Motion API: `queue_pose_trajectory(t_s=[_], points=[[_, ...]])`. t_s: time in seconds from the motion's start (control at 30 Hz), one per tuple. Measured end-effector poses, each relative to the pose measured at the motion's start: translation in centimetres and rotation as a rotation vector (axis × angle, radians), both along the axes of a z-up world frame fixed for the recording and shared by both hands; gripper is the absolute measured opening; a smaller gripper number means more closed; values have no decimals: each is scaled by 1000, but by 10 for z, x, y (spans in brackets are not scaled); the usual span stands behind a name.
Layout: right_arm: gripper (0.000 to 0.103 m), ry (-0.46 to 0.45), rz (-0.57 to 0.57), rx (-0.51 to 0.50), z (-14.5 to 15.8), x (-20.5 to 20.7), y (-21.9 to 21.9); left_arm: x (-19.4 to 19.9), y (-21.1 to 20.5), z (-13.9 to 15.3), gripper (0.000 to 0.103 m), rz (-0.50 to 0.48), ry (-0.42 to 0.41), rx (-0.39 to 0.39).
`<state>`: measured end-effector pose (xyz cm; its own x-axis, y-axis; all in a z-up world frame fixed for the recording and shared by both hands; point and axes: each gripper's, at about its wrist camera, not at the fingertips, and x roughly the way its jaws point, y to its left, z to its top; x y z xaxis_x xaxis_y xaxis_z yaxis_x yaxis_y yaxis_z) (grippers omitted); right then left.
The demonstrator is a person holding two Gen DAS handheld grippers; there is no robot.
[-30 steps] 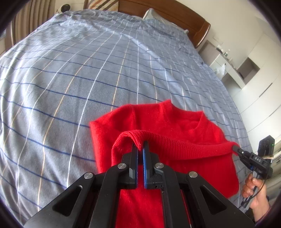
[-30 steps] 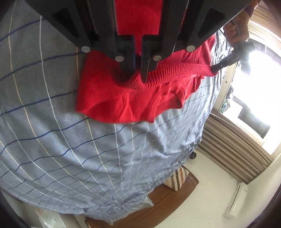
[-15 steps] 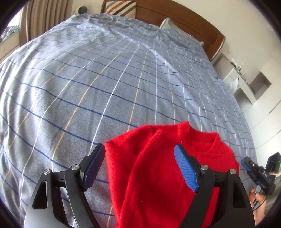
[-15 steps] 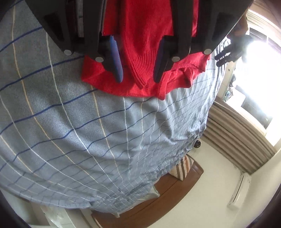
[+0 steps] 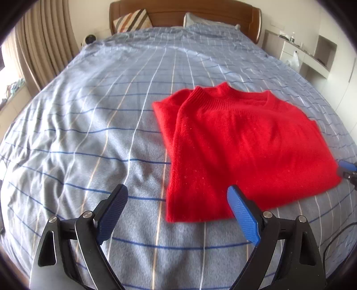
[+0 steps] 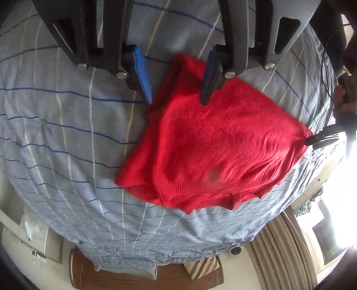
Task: Fold small clothes
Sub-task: 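Open both grippers and release the folded hem onto the sweater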
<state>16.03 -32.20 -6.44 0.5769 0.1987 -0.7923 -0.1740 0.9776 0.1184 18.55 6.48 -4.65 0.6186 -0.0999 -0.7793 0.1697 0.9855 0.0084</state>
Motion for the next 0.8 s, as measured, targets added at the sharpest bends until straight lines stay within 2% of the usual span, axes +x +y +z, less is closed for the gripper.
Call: queue_pose_trajectory(t_s=[0.1, 0.23, 0.43, 0.5, 0.53, 0.6, 0.8], points=[[65, -78, -19, -116, 17, -22, 12, -26, -9, 15, 99, -19, -57, 8], [65, -98, -61, -186, 16, -32, 25, -41, -27, 8, 100, -29, -49, 18], [65, -102, -92, -223, -7, -42, 37, -48, -37, -37, 100, 9, -21, 49], [65, -75, -93, -233, -22, -41, 39, -47, -38, -57, 101, 13, 6, 54], [65, -62, -93, -232, -30, -42, 40, -49, -37, -62, 103, 18, -15, 41], [68, -73, -102, -227, -39, -45, 39, -55, -35, -67, 103, 15, -56, 23], [81, -72, -145, -196, -50, -43, 31, -56, -35, -73, 102, -2, -55, 20]])
